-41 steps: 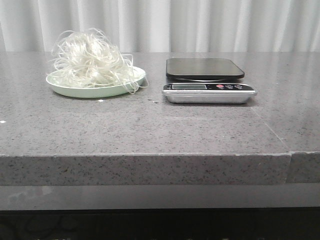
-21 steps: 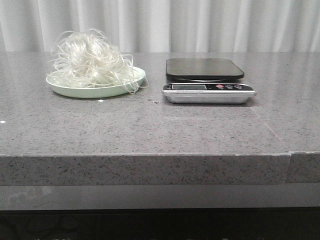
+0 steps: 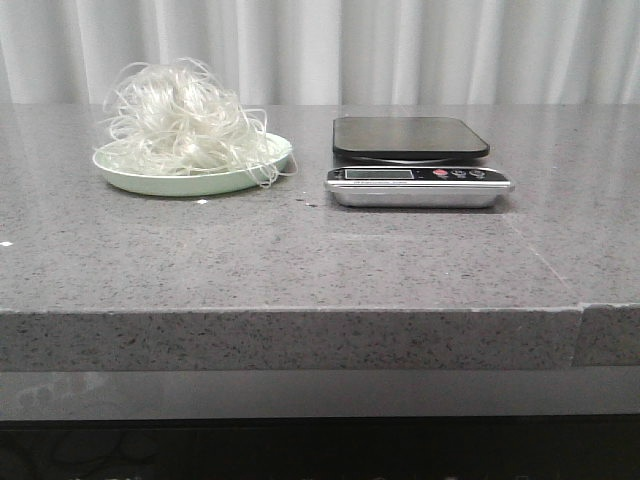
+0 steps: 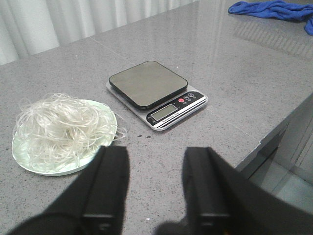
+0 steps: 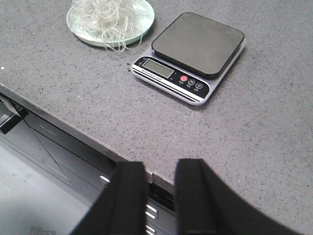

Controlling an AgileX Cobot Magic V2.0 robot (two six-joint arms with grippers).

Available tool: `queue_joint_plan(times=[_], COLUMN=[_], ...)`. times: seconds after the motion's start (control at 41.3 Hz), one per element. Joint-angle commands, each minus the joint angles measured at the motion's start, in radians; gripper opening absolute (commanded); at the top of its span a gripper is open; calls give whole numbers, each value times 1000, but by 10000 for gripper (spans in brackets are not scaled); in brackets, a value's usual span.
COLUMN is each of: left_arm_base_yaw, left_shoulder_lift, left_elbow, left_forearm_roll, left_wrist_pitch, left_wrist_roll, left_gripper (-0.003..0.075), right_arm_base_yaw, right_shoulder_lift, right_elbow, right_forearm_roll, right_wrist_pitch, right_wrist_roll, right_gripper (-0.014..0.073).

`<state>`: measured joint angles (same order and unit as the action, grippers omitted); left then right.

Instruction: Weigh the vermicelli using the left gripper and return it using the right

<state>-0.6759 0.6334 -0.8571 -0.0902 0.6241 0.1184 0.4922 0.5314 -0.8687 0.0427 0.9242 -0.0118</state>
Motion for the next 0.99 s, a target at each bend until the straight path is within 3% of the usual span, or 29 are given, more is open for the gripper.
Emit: queue_joint_plan(times=[0.0, 0.097, 0.703, 0.969], left_arm_base_yaw=[-8, -8, -4, 261], left_shoulder_lift=[3, 3, 0, -131], left_elbow=[-27, -27, -24, 133], left_forearm_roll=[-13, -13, -11, 100], left_wrist_pitch=[-65, -65, -72, -112], left_wrist_roll=[-11, -11, -11, -11], left_gripper=[205, 138, 144, 144], right_arm_base_yaw=[-5, -5, -5, -5], right_shoulder_lift=[4, 4, 4, 5], right_elbow=[-23, -23, -23, -23], right_forearm_roll=[-12, -12, -12, -12], right_wrist_pitch=[-56, -59, -48, -47], right_wrist_roll=[1, 1, 1, 1], right_gripper=[155, 159, 160, 160])
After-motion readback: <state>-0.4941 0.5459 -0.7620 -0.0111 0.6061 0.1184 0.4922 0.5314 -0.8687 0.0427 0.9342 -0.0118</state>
